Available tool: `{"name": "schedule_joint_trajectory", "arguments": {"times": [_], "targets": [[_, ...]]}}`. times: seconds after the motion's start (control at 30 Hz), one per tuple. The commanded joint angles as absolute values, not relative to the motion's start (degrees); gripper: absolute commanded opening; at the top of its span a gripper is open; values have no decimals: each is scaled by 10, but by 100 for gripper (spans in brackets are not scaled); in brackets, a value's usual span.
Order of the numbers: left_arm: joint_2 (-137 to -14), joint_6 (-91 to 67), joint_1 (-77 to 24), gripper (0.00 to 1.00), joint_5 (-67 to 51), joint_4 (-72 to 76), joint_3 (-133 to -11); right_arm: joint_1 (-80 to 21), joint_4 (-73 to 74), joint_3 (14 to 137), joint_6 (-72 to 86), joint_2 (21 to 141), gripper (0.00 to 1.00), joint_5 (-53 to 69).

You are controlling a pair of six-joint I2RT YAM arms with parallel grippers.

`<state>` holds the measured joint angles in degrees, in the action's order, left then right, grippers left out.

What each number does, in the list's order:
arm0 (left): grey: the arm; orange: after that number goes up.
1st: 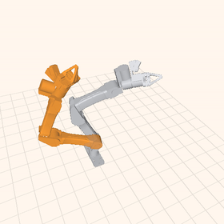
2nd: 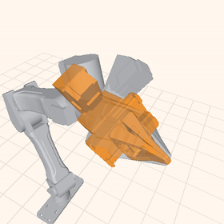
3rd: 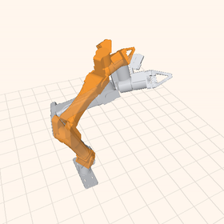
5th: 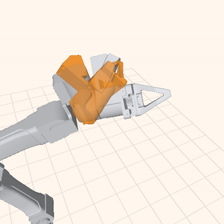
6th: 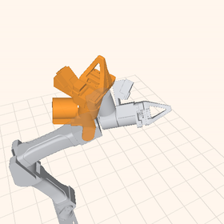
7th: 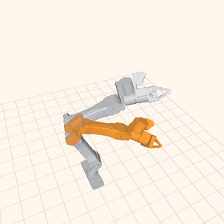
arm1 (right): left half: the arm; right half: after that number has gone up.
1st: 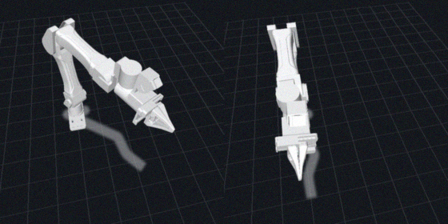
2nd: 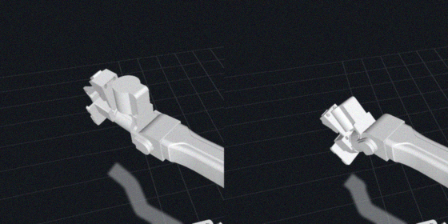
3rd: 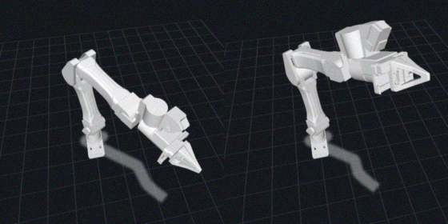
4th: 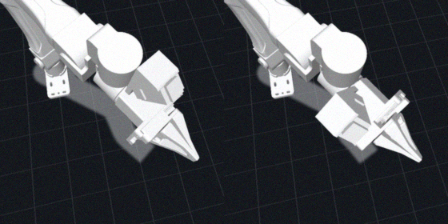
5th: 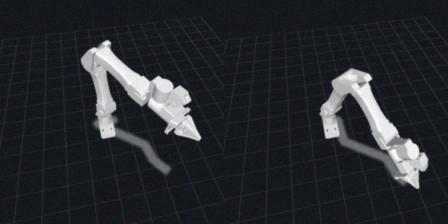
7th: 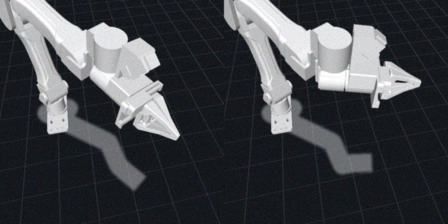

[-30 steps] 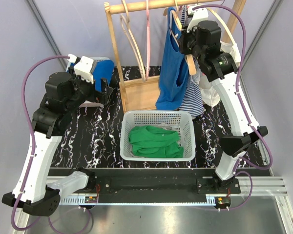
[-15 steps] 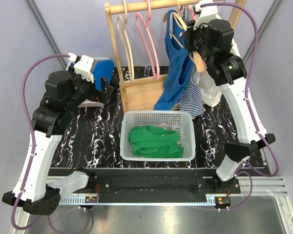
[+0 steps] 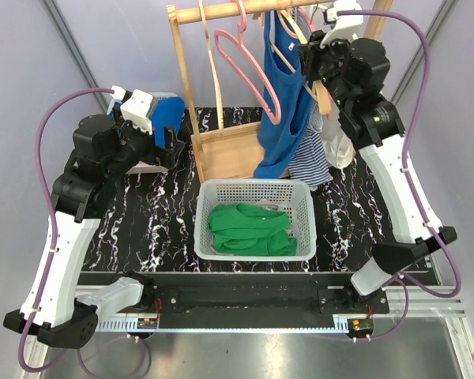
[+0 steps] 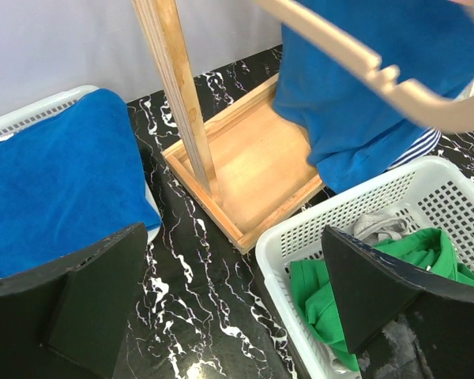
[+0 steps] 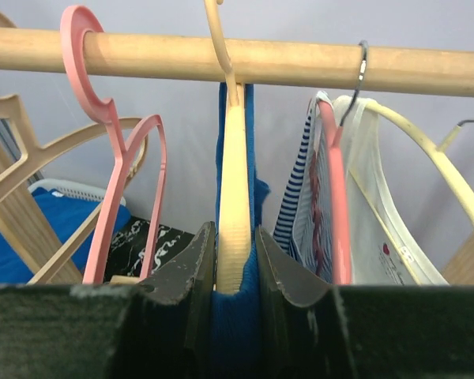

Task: Remove the tank top from the hanger
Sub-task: Pick up the hanger from the clothesline.

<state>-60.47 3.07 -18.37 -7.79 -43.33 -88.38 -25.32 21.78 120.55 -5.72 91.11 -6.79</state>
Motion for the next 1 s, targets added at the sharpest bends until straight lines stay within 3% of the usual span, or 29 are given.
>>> {"name": "schedule_joint_trajectory", "arguments": {"times": [0.0,0.17,0.43,0.63,0.97], "targets": [[-591,44,-182,98,-79,-417,-895,-243,56,1210,-47,932,0,-46],[-590,47,-182,98,-81,-419,-895,-242,33,1197,-54,909,0,-44],[-602,42,-182,99,-89,-419,-907,-242,279,1340,-53,833,0,-12],[-613,38,-182,99,-100,-418,-921,-242,329,1286,-50,702,0,-16],[-613,28,-183,99,-117,-416,-919,-243,371,1305,-32,607,0,14]]}}
